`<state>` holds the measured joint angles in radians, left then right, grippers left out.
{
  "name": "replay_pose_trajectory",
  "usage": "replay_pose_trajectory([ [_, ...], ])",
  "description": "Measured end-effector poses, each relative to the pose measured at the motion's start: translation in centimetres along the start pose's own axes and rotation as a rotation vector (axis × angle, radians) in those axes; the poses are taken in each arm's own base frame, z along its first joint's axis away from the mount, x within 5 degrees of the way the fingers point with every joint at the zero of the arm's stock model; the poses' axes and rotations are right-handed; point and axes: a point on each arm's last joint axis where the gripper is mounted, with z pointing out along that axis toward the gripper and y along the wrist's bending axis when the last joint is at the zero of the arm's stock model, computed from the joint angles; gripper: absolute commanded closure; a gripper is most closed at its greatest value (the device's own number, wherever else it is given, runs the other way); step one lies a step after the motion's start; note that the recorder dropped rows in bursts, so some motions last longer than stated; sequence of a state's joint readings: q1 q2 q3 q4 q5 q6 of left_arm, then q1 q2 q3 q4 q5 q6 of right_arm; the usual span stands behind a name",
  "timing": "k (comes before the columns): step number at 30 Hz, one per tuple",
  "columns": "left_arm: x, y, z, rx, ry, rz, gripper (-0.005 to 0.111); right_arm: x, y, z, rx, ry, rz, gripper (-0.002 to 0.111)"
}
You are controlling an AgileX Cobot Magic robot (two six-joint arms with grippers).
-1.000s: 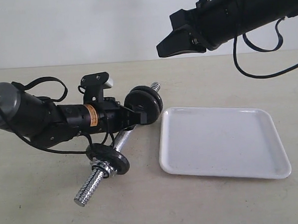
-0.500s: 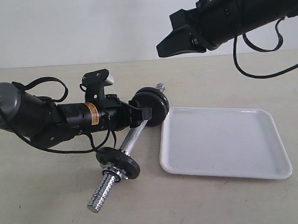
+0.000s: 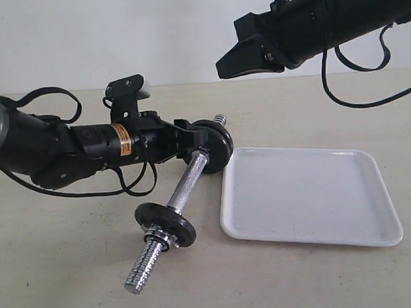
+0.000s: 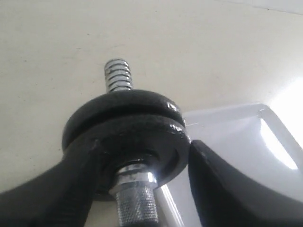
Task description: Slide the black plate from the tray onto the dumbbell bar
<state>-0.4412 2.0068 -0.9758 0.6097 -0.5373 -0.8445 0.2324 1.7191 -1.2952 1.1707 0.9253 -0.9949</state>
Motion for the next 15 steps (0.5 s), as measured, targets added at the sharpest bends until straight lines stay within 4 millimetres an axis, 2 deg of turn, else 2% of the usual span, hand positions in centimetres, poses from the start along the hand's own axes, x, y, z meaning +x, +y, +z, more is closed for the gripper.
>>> replay_pose_trajectory([
  [9,-1.9,-0.4,-2.1,-0.109,0.040,0.052,0.054,0.0,0.0,0.0,0.005,-0.003,-0.006,0.108],
  [15,-5.2,-2.2,-4.8,-0.088,-0.062,0.085,0.054,-0.1,-0.2,0.0,0.021,-0.014,-0.006,0.108],
])
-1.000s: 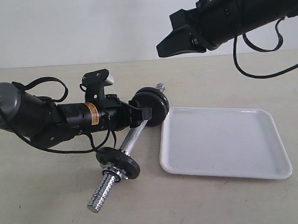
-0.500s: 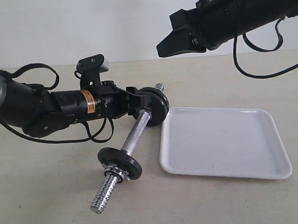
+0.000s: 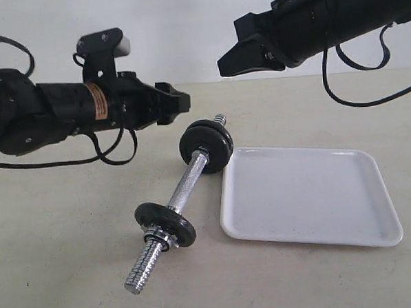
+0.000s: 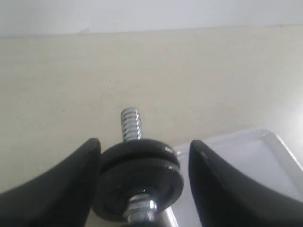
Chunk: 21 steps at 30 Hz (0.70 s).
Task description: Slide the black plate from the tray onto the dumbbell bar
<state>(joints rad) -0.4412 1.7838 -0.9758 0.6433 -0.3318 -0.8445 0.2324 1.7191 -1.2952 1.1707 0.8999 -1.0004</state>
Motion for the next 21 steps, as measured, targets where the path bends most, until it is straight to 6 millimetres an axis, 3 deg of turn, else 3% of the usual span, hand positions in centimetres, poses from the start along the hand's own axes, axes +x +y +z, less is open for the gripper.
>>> replay_pose_trajectory([
  [5,-3.6,-1.4,-3.5,0.012,-0.118,0.045,0.056,-0.9,0.3,-0.3,0.004,-0.021,-0.004,0.108],
  [11,-8.3,-3.3,-10.6,-0.034,-0.275,0.154,0.068,-3.7,2.1,-2.1,-0.004,-0.098,-0.059,0.108],
  [17,-11.0,-4.8,-18.1,-0.102,-0.415,0.266,0.101,-6.3,6.7,-7.6,0.104,-0.257,-0.206,0.108],
  [21,-11.8,-5.6,-22.4,-0.131,-0.499,0.290,0.102,-6.5,10.9,-12.8,0.246,-0.352,-0.354,0.108],
])
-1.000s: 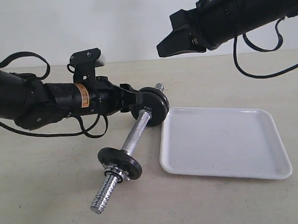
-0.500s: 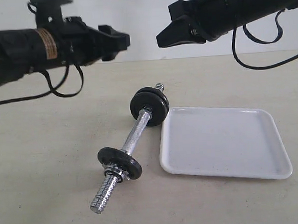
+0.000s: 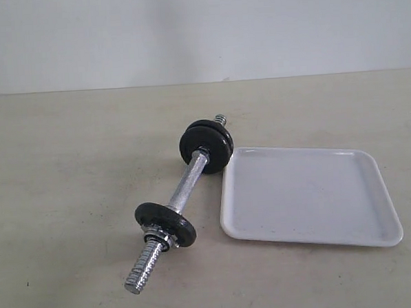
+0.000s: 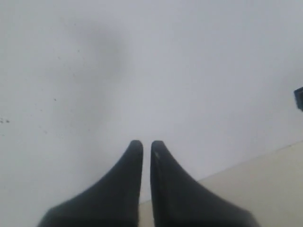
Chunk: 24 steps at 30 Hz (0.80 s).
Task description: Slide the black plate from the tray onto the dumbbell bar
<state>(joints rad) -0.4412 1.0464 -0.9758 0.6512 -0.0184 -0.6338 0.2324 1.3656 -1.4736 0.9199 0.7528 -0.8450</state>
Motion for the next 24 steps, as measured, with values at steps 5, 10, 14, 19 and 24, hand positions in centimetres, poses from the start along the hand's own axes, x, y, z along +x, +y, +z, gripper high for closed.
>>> replay_pose_trajectory([
  [5,-2.4,0.4,-3.9,-0.049,-0.068,0.024,0.102,-1.8,2.2,-6.3,0.193,-0.023,-0.170,0.108],
  [10,-3.8,0.9,-7.4,-0.108,-0.103,0.083,0.102,-2.5,3.4,-12.6,0.465,-0.046,-0.238,0.108],
  [14,-4.5,1.1,-10.1,-0.139,-0.144,0.147,0.102,-2.7,4.1,-16.9,0.668,-0.097,-0.237,0.108],
  [19,-4.5,1.3,-13.6,-0.172,-0.184,0.160,0.102,-1.8,5.9,-21.8,0.805,-0.081,-0.266,0.108],
  [24,-3.9,1.4,-17.0,-0.194,-0.236,0.156,0.102,-0.1,8.5,-25.4,0.791,-0.075,-0.224,0.108],
])
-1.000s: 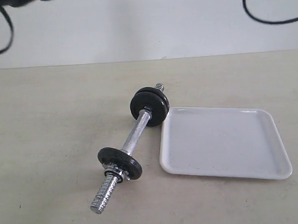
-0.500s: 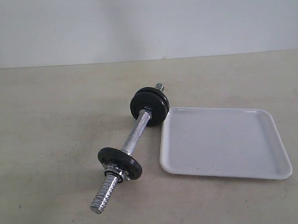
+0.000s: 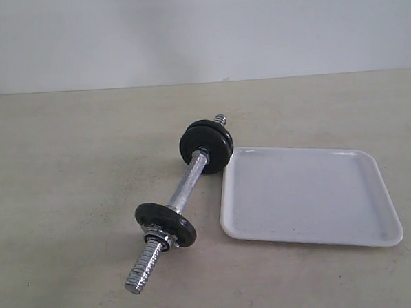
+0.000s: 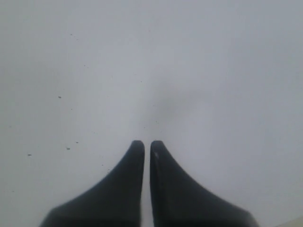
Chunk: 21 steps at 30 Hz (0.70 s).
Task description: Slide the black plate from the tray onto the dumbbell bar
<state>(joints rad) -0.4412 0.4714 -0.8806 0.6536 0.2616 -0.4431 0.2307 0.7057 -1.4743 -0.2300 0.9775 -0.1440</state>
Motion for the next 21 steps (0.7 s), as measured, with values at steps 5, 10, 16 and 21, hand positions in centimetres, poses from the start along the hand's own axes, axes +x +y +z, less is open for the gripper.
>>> replay_pose_trajectory([
  [5,0.3,0.7,-3.6,-0.029,-0.054,-0.014,0.102,0.9,-0.3,-5.8,-0.038,-0.107,0.089,0.108],
  [10,1.6,1.1,-6.7,-0.049,-0.084,-0.044,0.102,2.7,-1.0,-11.8,-0.016,-0.232,0.167,0.108],
  [16,4.7,0.9,-9.5,-0.050,-0.105,-0.077,0.102,6.0,-1.4,-18.4,0.005,-0.375,0.244,0.108],
  [21,7.3,0.3,-9.1,-0.034,-0.036,-0.093,0.102,9.0,-1.4,-23.0,0.033,-0.505,0.222,0.108],
])
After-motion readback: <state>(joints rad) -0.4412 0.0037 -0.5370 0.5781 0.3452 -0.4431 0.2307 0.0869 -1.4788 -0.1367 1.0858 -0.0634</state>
